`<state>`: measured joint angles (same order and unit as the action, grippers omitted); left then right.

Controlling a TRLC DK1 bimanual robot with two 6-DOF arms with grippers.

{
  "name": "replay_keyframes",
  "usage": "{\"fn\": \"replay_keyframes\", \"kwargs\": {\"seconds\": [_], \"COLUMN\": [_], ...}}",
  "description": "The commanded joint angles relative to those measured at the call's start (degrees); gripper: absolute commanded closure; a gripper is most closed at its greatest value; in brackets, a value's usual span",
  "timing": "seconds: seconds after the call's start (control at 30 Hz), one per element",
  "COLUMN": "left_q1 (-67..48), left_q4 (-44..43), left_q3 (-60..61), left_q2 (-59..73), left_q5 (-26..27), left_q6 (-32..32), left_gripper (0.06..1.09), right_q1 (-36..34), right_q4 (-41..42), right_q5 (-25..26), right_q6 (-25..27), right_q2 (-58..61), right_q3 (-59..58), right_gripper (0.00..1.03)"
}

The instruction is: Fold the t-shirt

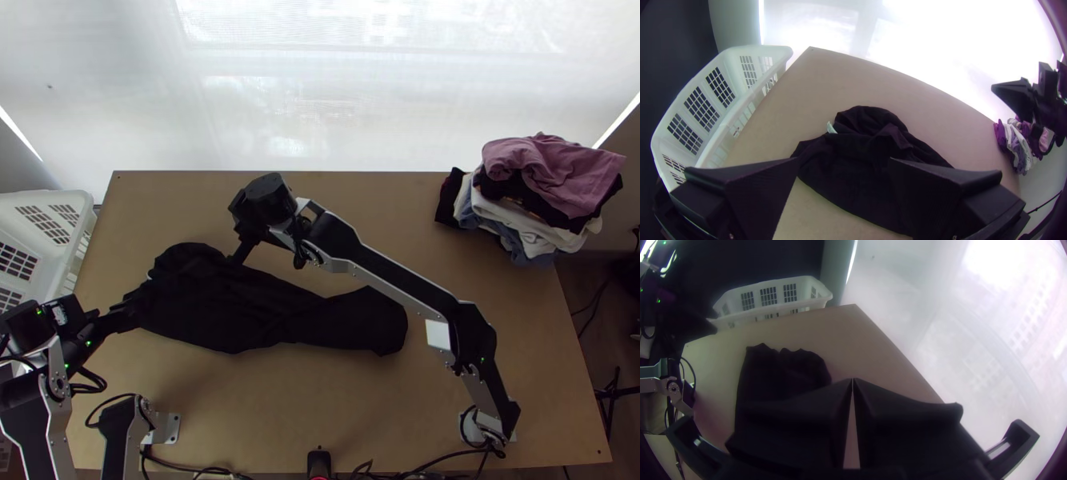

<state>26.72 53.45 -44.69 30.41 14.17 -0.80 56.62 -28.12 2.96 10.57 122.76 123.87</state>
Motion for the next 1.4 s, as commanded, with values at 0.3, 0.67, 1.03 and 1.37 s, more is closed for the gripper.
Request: {"fn": "replay_keyframes", "kwargs": {"seconds": [0.3, 0.67, 1.03, 1.37], "left_q1": [1.05, 1.67, 0.88, -0.18], "left_q4": [3.33, 2.62, 1.83, 1.13], "left_q3": [3.55, 4.08, 4.34, 4.61], "left_q2": [-5.54, -5.19, -4.31, -3.96], "left_q5": [0.06, 0.06, 0.15, 0.50], "left_q6": [0.89, 1.24, 1.59, 1.68], "left_gripper": [0.12, 0.12, 0.12, 0.12], "right_q1": [9.74, 11.23, 10.62, 10.09], "right_q4": [-0.53, 0.43, 3.33, 6.23], "right_q5": [-2.70, -3.93, -3.84, -3.23], "right_q6": [-2.39, -1.95, 0.07, 0.07], "right_q2": [13.03, 22.52, 26.04, 24.46], "right_q3": [2.78, 8.23, 9.54, 9.72], "right_gripper": [0.35, 0.30, 0.29, 1.00]}}
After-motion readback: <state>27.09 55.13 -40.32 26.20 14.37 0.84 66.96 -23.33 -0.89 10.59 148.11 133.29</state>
